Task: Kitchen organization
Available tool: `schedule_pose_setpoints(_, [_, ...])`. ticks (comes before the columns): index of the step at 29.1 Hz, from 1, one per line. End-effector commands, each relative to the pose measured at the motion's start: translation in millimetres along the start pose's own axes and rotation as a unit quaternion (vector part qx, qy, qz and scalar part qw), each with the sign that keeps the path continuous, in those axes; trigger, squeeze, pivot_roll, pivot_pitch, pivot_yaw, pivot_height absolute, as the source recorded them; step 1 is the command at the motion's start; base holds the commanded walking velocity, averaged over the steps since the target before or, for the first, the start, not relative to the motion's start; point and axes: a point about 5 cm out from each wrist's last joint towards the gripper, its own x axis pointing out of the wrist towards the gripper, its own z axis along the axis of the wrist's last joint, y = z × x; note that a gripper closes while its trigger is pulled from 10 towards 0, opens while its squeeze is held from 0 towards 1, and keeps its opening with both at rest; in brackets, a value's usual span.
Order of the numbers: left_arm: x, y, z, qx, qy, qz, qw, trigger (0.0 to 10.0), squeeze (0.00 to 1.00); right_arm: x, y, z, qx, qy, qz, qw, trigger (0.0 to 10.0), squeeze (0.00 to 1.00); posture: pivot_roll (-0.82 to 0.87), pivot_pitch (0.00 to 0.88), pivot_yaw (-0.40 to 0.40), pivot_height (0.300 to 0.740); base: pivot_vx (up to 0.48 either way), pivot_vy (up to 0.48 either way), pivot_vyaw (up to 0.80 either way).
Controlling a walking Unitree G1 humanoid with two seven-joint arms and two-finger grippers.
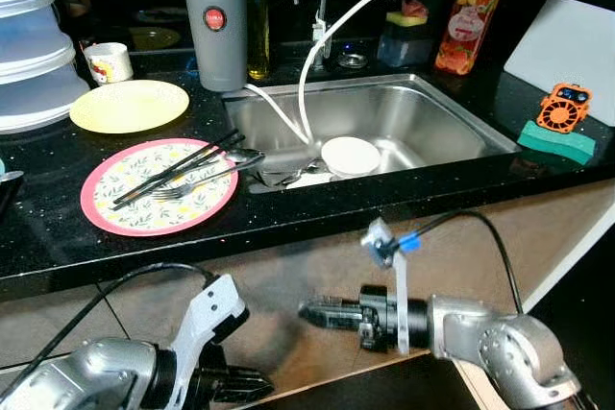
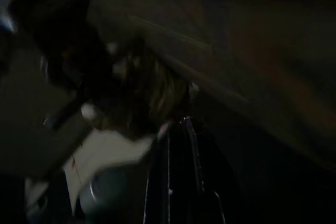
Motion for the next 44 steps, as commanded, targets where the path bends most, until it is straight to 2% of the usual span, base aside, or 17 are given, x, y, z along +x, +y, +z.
schedule_pose_setpoints(1, [9.9, 3.6, -17, -0.019, 0.022, 0.036, 0.999, 10.0, 0.00, -1.8, -5.9, -20, 0.023, 0.031, -0.012, 0.999, 0.0, 0.00, 0.04, 0.091, -0.013, 0.740, 0.000, 0.000, 0.00])
schedule_pose_setpoints(4, [21.8, 9.0, -39, -0.002, 0.075, 0.086, 0.993, 10.0, 0.00, -5.4, -13.5, -46, 0.056, 0.060, -0.033, 0.996, 0.0, 0.00, 0.04, 0.092, -0.014, 0.740, 0.000, 0.000, 0.00])
schedule_pose_setpoints(11, [43.8, 17.7, -76, -0.056, 0.102, 0.195, 0.974, 10.0, 0.00, -13.3, -28.9, -105, 0.134, 0.117, -0.094, 0.980, 0.0, 0.00, 0.04, 0.090, -0.015, 0.740, 0.000, 0.000, 0.00])
schedule_pose_setpoints(13, [52.4, 14.0, -101, -0.085, 0.131, 0.218, 0.963, 10.0, 0.00, -13.6, -37.5, -139, 0.174, 0.141, -0.148, 0.963, 0.0, 0.00, 0.04, 0.086, -0.015, 0.740, 0.000, 0.000, 0.00])
schedule_pose_setpoints(17, [55.6, 12.2, -112, -0.107, 0.143, 0.233, 0.956, 10.0, 0.00, -12.8, -43.5, -155, 0.197, 0.142, -0.189, 0.951, 0.0, 0.00, 0.04, 0.086, -0.015, 0.740, 0.000, 0.000, 0.00])
schedule_pose_setpoints(20, [59.8, 13.1, -126, -0.148, 0.155, 0.268, 0.939, 10.0, 0.00, -12.8, -53.5, -180, 0.223, 0.149, -0.270, 0.925, 0.0, 0.00, 0.04, 0.084, -0.015, 0.740, 0.000, 0.000, 0.00])
schedule_pose_setpoints(21, [61.1, 13.5, -131, -0.170, 0.155, 0.278, 0.933, 10.0, 0.00, -12.4, -58.1, -186, 0.232, 0.138, -0.311, 0.911, 8.7, 0.00, 0.04, 0.081, -0.014, 0.740, 0.000, 0.000, 0.00])
schedule_pose_setpoints(22, [62.2, 13.8, -134, -0.184, 0.154, 0.285, 0.928, 10.0, 0.00, -11.9, -61.0, -189, 0.237, 0.129, -0.336, 0.902, 8.7, 0.00, 0.04, 0.081, -0.014, 0.740, 0.000, 0.000, 0.00])
schedule_pose_setpoints(24, [66.2, 16.0, -145, -0.199, 0.161, 0.296, 0.920, 10.0, 0.00, -12.8, -69.2, -196, 0.248, 0.097, -0.415, 0.870, 10.0, 0.00, 0.04, 0.078, -0.016, 0.740, 0.000, 0.000, 0.00])
schedule_pose_setpoints(29, [72.3, 23.7, -162, -0.242, 0.135, 0.336, 0.900, 10.0, 0.00, -10.5, -72.6, -201, 0.287, 0.037, -0.457, 0.841, 10.0, 0.00, 0.04, 0.071, -0.020, 0.740, 0.000, 0.000, 0.00])
schedule_pose_setpoints(30, [70.4, 31.1, -165, -0.231, 0.112, 0.378, 0.890, 10.0, 0.00, -11.1, -73.4, -204, 0.295, 0.028, -0.476, 0.828, 10.0, 0.00, 0.05, 0.064, -0.024, 0.740, 0.000, 0.000, 0.00])
schedule_pose_setpoints(31, [64.5, 35.1, -176, -0.253, 0.106, 0.421, 0.865, 10.0, 0.00, -11.6, -72.4, -209, 0.306, 0.027, -0.494, 0.813, 10.0, 0.00, 0.04, 0.059, -0.020, 0.740, 0.000, 0.000, 0.00])
schedule_pose_setpoints(32, [64.5, 35.1, -176, -0.253, 0.106, 0.421, 0.865, 10.0, 0.00, -11.6, -72.4, -209, 0.306, 0.027, -0.494, 0.813, 10.0, 0.00, 0.04, 0.059, -0.020, 0.740, 0.000, 0.000, 0.00])
schedule_pose_setpoints(33, [59.3, 34.9, -187, -0.266, 0.112, 0.450, 0.845, 10.0, 0.00, -11.5, -71.5, -213, 0.314, 0.024, -0.509, 0.801, 10.0, 0.00, 0.03, 0.054, -0.016, 0.740, 0.000, 0.000, 0.00])
schedule_pose_setpoints(34, [58.1, 32.3, -193, -0.275, 0.118, 0.456, 0.838, 10.0, 0.00, -11.0, -70.9, -216, 0.327, 0.013, -0.521, 0.789, 10.0, 0.00, 0.03, 0.054, -0.016, 0.740, 0.000, 0.000, 0.00])
schedule_pose_setpoints(37, [65.9, 30.5, -189, -0.256, 0.123, 0.432, 0.856, 10.0, 0.00, -7.7, -71.2, -218, 0.352, -0.014, -0.539, 0.765, 10.0, 0.00, 0.05, 0.054, -0.003, 0.740, 0.000, 0.000, 0.00])
schedule_pose_setpoints(44, [67.2, 37.2, -183, -0.235, 0.103, 0.410, 0.875, 10.0, 0.00, 3.4, -67.6, -219, 0.368, -0.036, -0.522, 0.769, 10.0, 0.00, 0.08, 0.064, 0.042, 0.740, 0.000, 0.000, 0.00])
